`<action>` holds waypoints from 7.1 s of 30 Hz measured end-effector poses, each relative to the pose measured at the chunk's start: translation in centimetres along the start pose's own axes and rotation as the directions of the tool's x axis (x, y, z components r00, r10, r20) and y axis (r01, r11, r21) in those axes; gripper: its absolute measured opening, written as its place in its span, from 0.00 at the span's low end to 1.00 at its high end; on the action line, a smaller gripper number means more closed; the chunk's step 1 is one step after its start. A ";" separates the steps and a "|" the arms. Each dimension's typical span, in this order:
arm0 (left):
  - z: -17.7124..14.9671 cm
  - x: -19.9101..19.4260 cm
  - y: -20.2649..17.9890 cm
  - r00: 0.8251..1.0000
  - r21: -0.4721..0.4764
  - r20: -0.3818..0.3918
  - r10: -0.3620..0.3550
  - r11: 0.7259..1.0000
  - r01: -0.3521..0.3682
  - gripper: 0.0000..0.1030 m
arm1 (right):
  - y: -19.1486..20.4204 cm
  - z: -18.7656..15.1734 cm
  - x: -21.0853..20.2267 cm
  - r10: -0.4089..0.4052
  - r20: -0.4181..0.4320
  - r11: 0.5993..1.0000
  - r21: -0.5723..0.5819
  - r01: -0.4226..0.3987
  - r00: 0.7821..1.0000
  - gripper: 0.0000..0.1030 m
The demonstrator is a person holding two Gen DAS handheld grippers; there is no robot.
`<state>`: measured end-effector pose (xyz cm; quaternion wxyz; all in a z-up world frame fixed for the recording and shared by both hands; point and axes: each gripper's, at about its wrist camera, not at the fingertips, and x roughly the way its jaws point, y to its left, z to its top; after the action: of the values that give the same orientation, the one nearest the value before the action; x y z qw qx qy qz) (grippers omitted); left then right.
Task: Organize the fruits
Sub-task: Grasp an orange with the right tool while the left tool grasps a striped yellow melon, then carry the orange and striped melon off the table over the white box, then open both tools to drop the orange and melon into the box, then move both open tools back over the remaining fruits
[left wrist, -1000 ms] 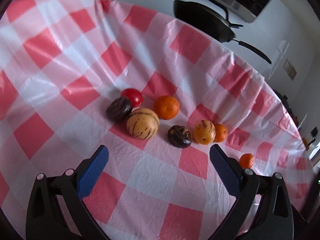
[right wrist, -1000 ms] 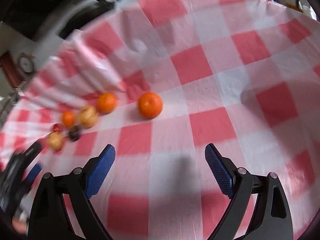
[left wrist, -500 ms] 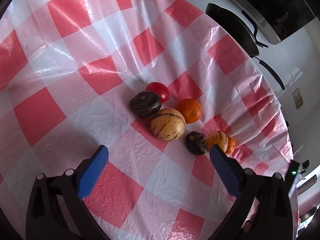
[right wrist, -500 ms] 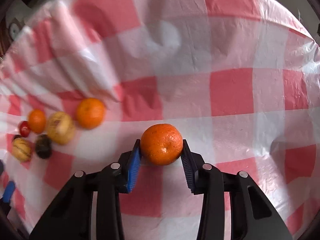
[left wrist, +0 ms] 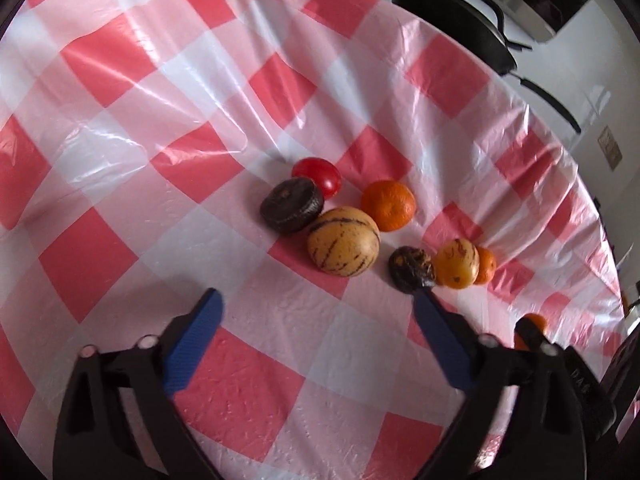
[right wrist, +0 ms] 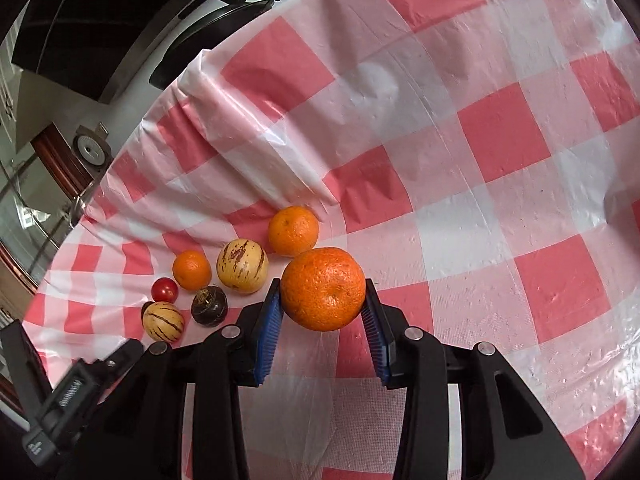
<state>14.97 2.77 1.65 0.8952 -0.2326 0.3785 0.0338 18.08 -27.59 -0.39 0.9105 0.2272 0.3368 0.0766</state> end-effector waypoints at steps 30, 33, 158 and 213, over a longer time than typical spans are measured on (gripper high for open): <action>-5.1 -6.2 0.0 0.992 0.187 0.096 0.080 0.978 -0.097 0.45 | 0.1 0.1 -0.2 0.030 -0.014 1.000 0.000 -0.030 0.999 0.38; -6.0 -7.2 0.9 0.994 0.172 0.093 0.058 0.982 -0.073 0.45 | 0.1 0.1 -0.2 0.030 -0.012 1.000 0.000 -0.030 0.999 0.38; -25.9 -27.4 48.6 0.743 -0.308 -0.189 0.642 0.680 -0.665 0.90 | 34.8 -59.1 -16.8 -0.188 -0.581 -0.032 -0.802 -0.596 0.792 0.72; 2.6 -2.2 2.0 0.966 -0.021 0.220 0.139 0.990 -0.138 0.98 | 6.5 -10.2 -13.9 -0.005 0.250 0.948 -0.307 0.084 0.968 0.86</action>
<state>14.71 6.00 3.95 0.9265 -0.2030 0.2919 0.1230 0.99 -22.17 3.85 0.9712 0.0790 0.2099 0.0799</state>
